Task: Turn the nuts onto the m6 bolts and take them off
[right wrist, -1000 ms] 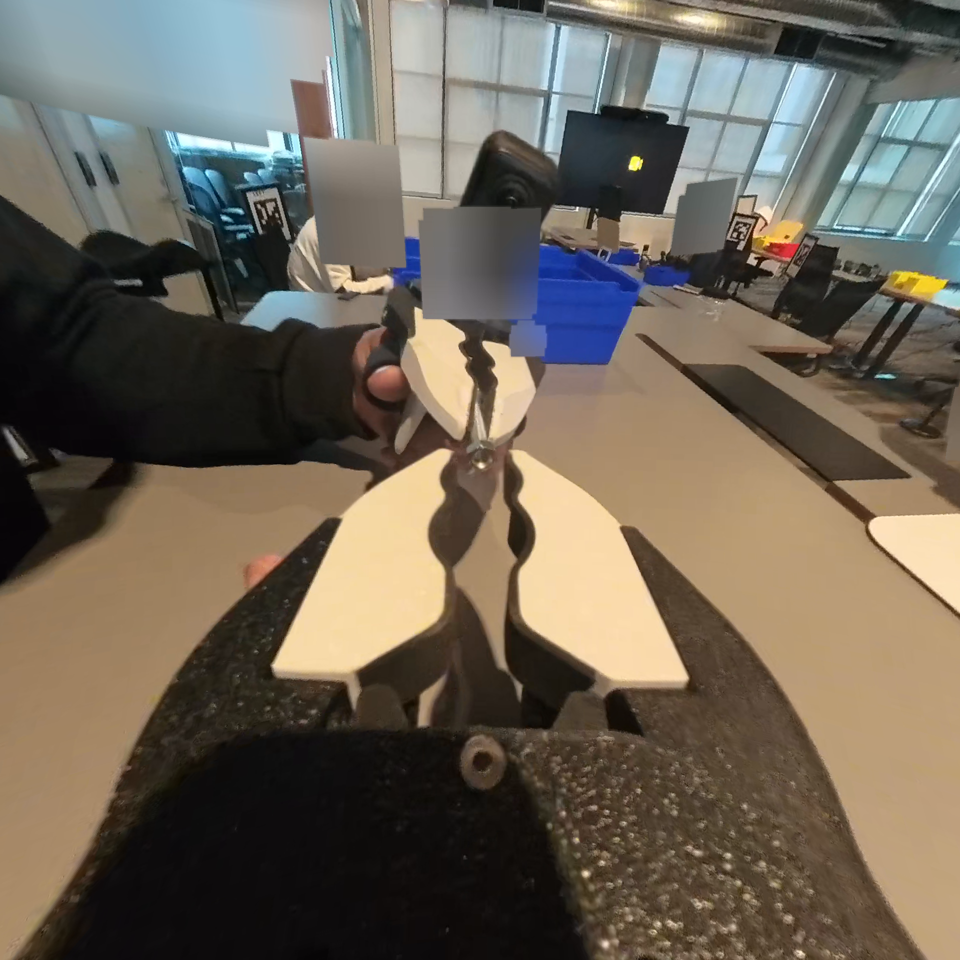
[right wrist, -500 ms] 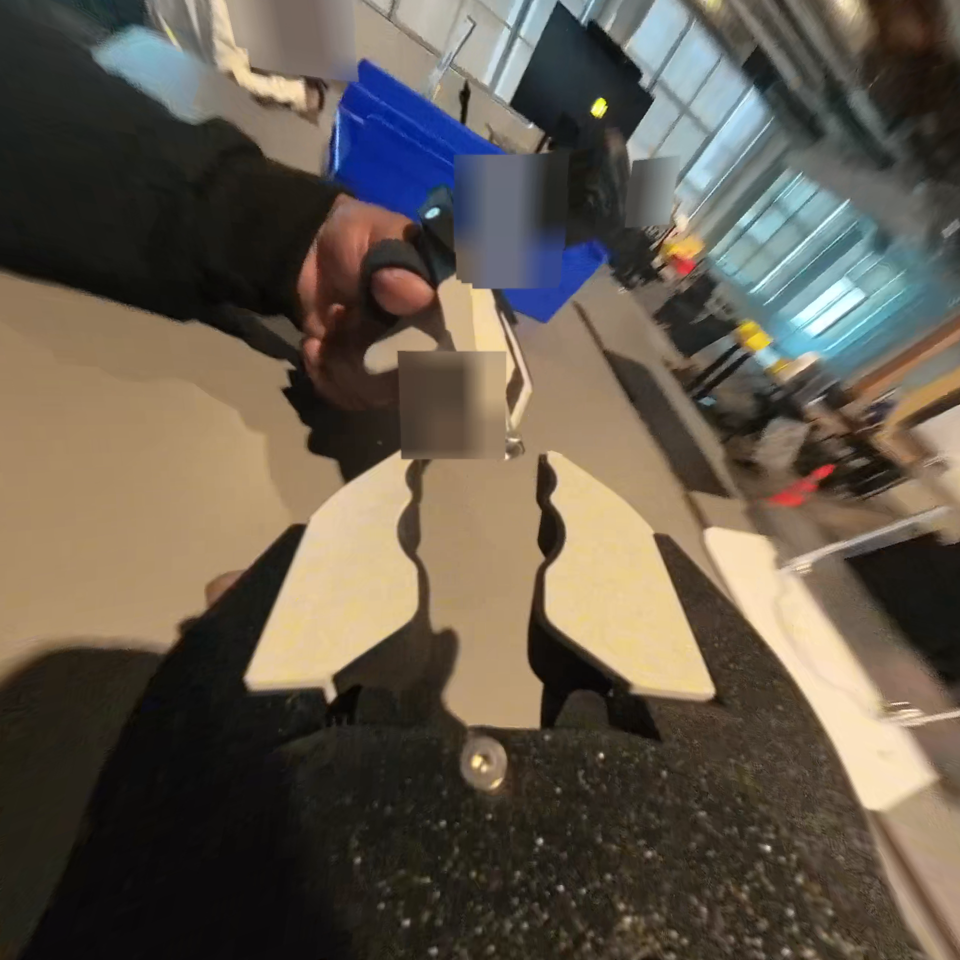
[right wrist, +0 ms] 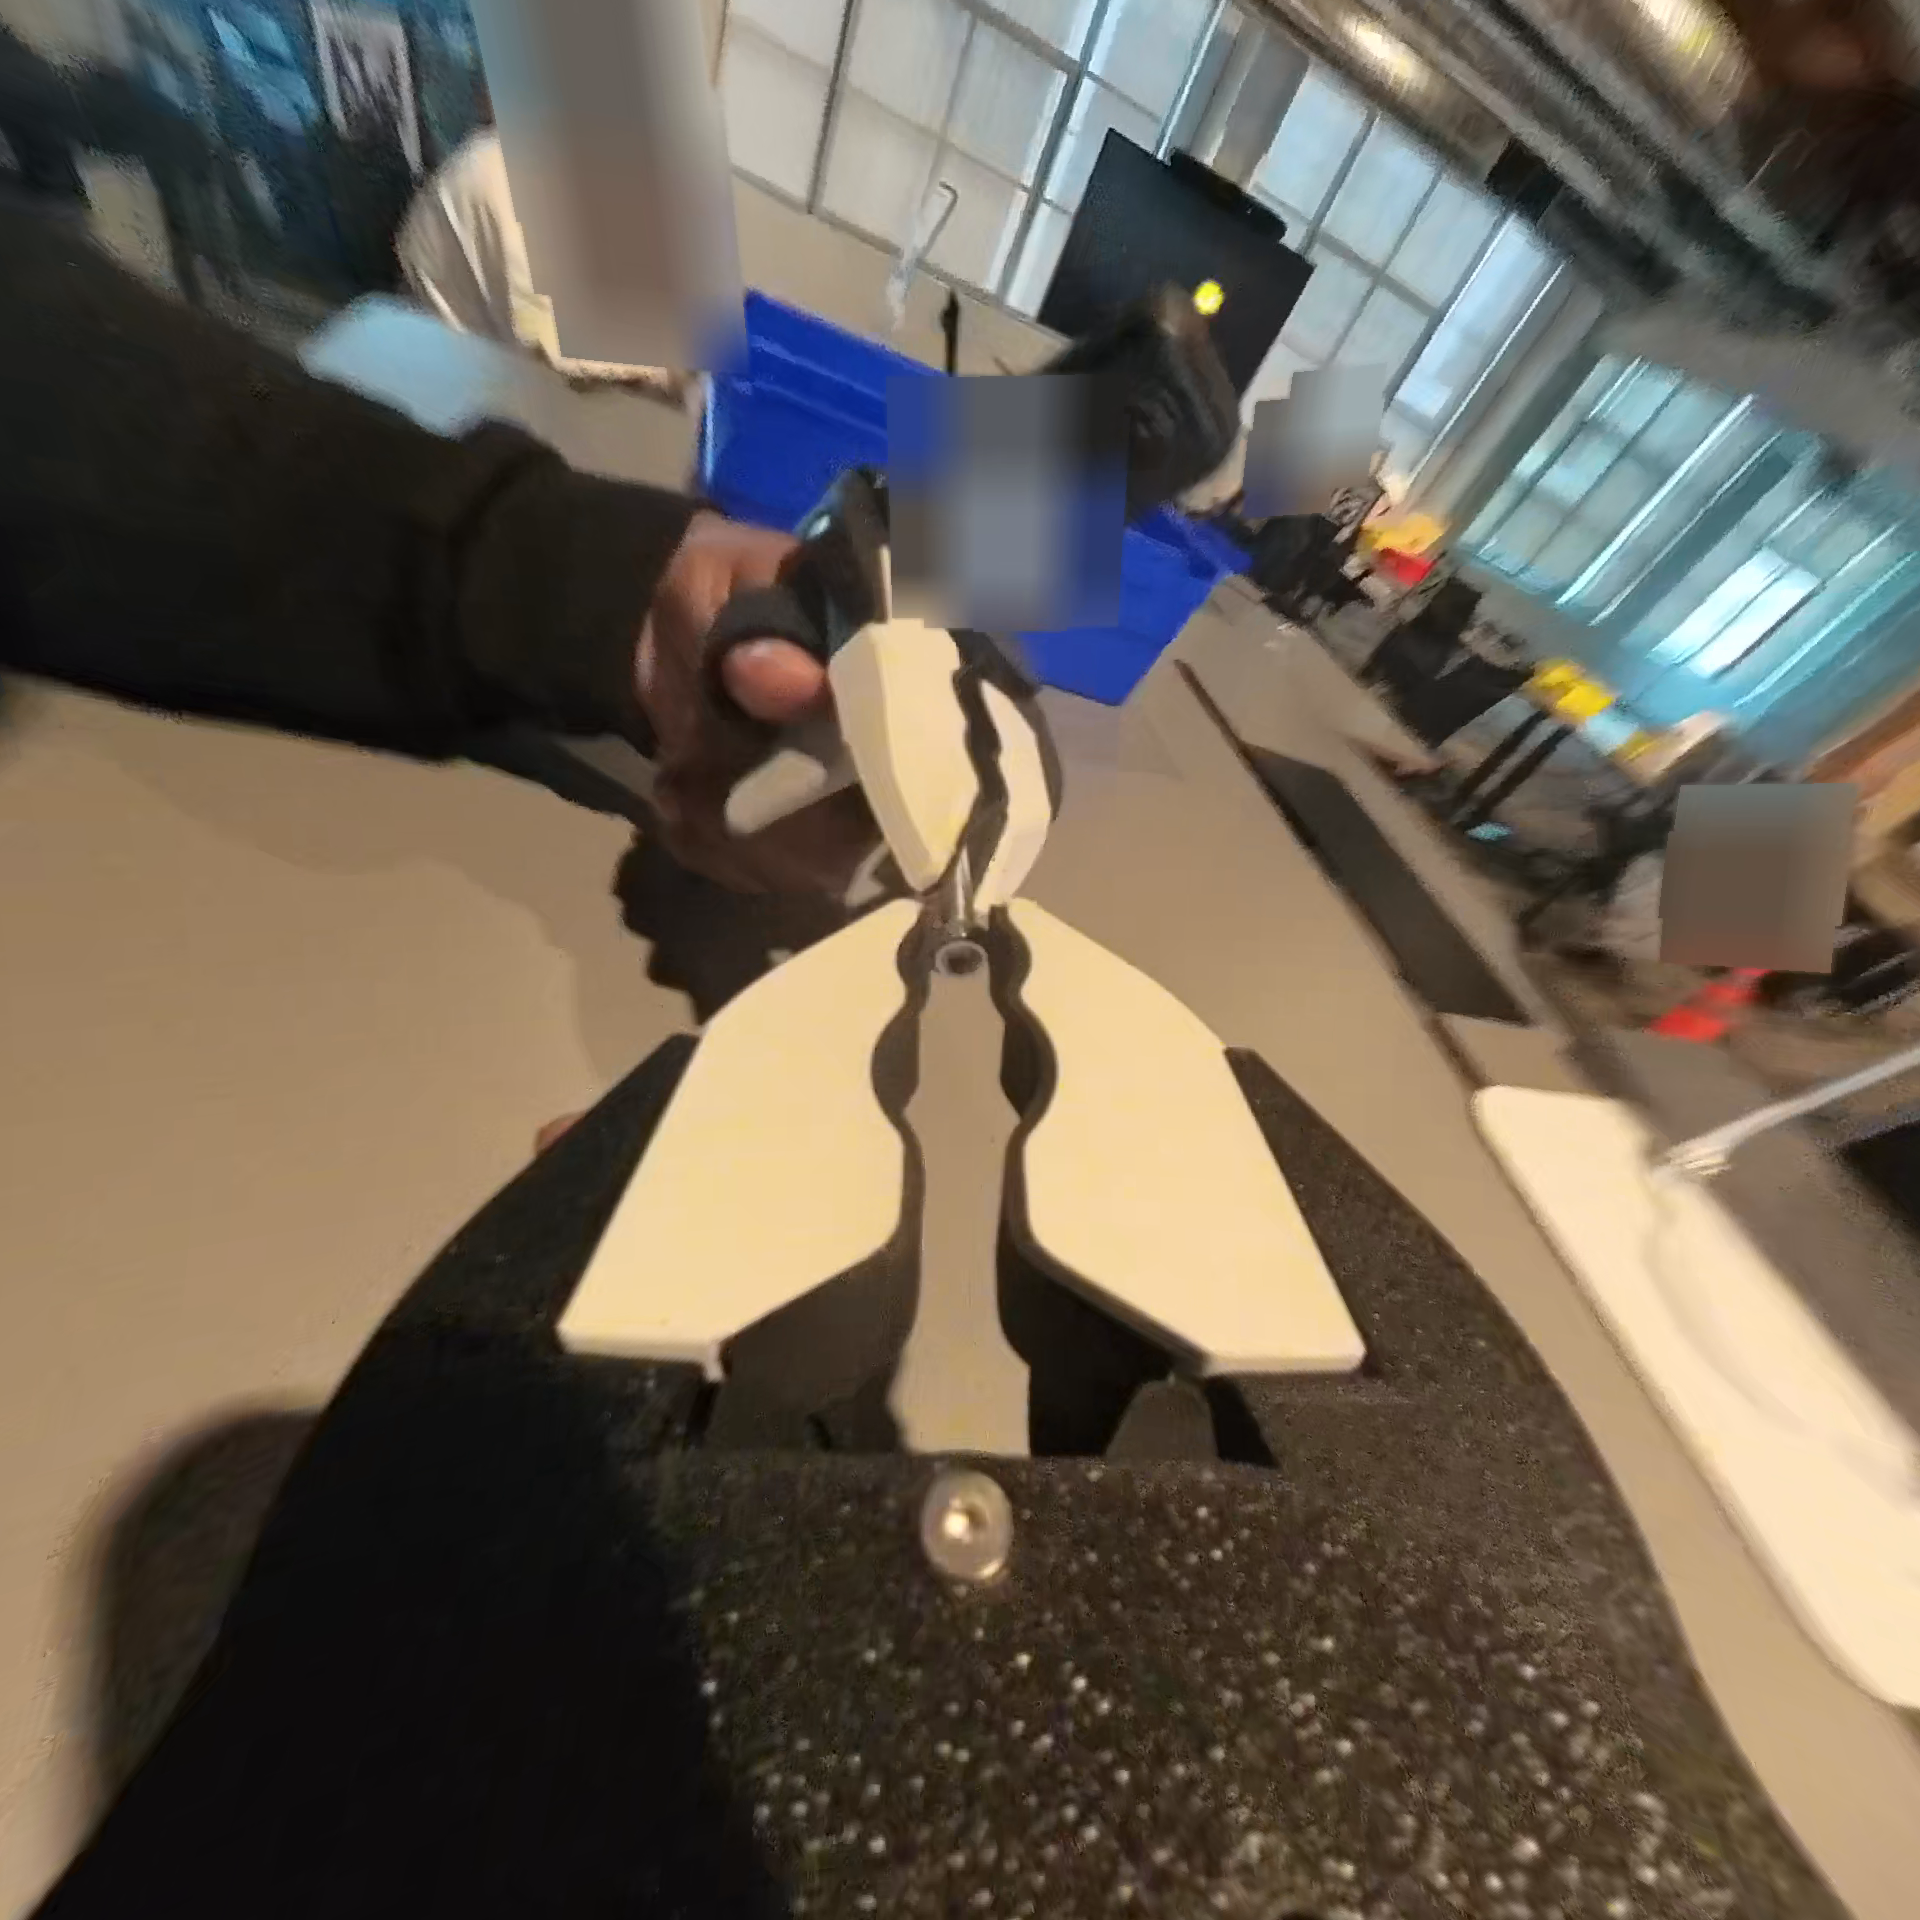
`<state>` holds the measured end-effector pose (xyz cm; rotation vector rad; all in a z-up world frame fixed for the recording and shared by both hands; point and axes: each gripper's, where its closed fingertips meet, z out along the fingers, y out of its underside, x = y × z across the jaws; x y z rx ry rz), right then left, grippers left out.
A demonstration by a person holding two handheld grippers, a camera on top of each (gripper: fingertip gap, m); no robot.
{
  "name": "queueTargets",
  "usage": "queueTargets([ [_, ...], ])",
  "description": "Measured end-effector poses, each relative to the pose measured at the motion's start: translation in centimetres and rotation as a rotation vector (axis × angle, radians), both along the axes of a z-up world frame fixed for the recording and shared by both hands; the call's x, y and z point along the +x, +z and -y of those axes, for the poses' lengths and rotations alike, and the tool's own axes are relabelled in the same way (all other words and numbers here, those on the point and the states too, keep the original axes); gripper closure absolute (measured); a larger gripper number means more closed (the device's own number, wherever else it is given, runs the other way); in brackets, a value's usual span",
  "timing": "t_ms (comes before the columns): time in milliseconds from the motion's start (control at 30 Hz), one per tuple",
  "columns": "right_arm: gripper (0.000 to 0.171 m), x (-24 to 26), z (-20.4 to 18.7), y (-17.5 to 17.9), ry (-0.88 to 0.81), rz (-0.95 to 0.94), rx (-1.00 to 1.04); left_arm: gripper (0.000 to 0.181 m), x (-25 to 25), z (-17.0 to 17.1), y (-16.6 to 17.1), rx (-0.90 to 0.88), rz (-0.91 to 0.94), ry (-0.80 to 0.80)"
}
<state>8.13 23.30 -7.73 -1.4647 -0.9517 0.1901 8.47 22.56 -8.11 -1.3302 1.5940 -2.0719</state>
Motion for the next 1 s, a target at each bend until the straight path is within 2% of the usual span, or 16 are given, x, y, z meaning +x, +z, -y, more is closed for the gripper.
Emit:
queueTargets([
  [100,0.161,0.1,0.0,-0.5,-0.050,0.271,0.223,0.176,0.0,0.1,-0.5,-0.106,-0.066,-0.039],
  [167,0.161,0.3,-0.1,-0.5,-0.077,0.299,0.249,0.176,0.2,0.0,-0.5,-0.109,-0.060,-0.027],
  [300,0.136,0.8,-0.5,0.4,-0.073,0.039,0.075,0.176,0.4,-0.7,-0.3,-0.020,-0.011,0.036],
  [333,0.135,0.9,-0.7,0.4,-0.068,-0.014,0.023,0.176,0.5,-1.0,-0.1,0.006,0.004,0.059],
  [400,0.135,1.4,-0.9,0.4,-0.071,-0.093,-0.032,0.176,0.4,-1.2,0.0,0.050,0.027,0.080],
  [500,0.144,1.4,-0.9,0.5,-0.047,-0.185,-0.095,0.176,0.4,-1.2,0.4,0.077,0.055,0.089],
  [600,0.150,1.2,-0.9,0.3,-0.021,-0.216,-0.144,0.176,0.3,-1.0,0.4,0.093,0.064,0.085],
  [700,0.161,0.9,-0.7,-0.2,-0.009,-0.163,-0.139,0.176,0.4,-0.9,0.5,0.083,0.066,0.081],
  [833,0.162,0.8,-0.5,-0.5,-0.023,-0.025,-0.039,0.176,0.2,-0.6,0.3,0.040,0.035,0.049],
  [900,0.164,0.8,-0.3,-0.7,-0.030,0.101,0.059,0.176,-0.1,-0.2,0.2,-0.054,-0.013,-0.004],
  [933,0.171,0.9,-0.2,-0.8,-0.038,0.183,0.119,0.176,-0.2,0.0,0.2,-0.116,-0.043,-0.036],
  [1000,0.171,1.0,0.0,-1.2,-0.054,0.350,0.231,0.176,-0.2,0.3,-0.4,-0.164,-0.090,-0.062],
])
